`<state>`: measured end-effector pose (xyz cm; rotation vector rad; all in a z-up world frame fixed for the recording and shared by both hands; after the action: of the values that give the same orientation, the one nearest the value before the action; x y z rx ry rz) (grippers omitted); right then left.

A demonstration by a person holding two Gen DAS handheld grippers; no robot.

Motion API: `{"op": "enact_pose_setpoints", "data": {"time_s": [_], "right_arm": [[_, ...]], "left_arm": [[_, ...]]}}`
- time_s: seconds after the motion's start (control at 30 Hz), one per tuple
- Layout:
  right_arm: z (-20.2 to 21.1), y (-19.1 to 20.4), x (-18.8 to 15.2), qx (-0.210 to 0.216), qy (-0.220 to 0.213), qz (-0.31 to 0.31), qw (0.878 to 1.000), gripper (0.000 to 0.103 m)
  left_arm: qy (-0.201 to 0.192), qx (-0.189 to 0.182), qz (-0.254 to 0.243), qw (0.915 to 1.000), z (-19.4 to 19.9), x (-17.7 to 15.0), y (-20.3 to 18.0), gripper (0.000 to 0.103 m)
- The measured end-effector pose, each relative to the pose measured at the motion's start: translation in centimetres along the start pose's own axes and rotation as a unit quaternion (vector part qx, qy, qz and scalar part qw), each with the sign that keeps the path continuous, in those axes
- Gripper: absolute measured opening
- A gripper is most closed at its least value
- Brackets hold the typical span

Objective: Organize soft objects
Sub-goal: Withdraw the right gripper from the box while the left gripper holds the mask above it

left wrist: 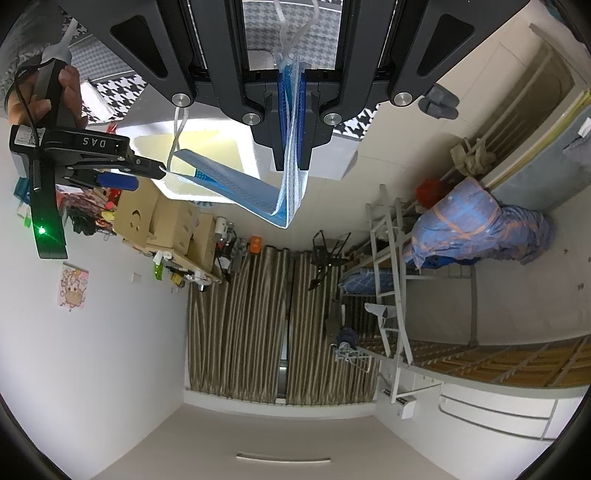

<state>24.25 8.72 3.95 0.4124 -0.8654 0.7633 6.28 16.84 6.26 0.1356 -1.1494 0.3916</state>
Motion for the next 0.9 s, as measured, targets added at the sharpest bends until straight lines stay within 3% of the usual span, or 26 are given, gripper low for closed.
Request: {"op": "enact_pose_setpoints", "data": {"time_s": [0.9], "right_arm": [[2.4, -4.7, -1.7, -0.051, -0.008, -0.030, 0.998, 0.073]], "left_arm": [[0.015, -0.038, -0.043, 0.9982, -4.5, 1.5, -4.8, 0.005]]}}
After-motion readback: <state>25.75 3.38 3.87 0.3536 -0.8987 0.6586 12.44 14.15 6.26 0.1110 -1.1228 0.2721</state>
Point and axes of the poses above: each gripper's, at about its wrist camera, not at the fingertips, and z roughly against the way its jaws point, y to its left, x to its top, the point moved 4 cm from there along -z, roughly the way its jaws point, and after that the axes turned 3 degrees about y, right-handed, at the moved point
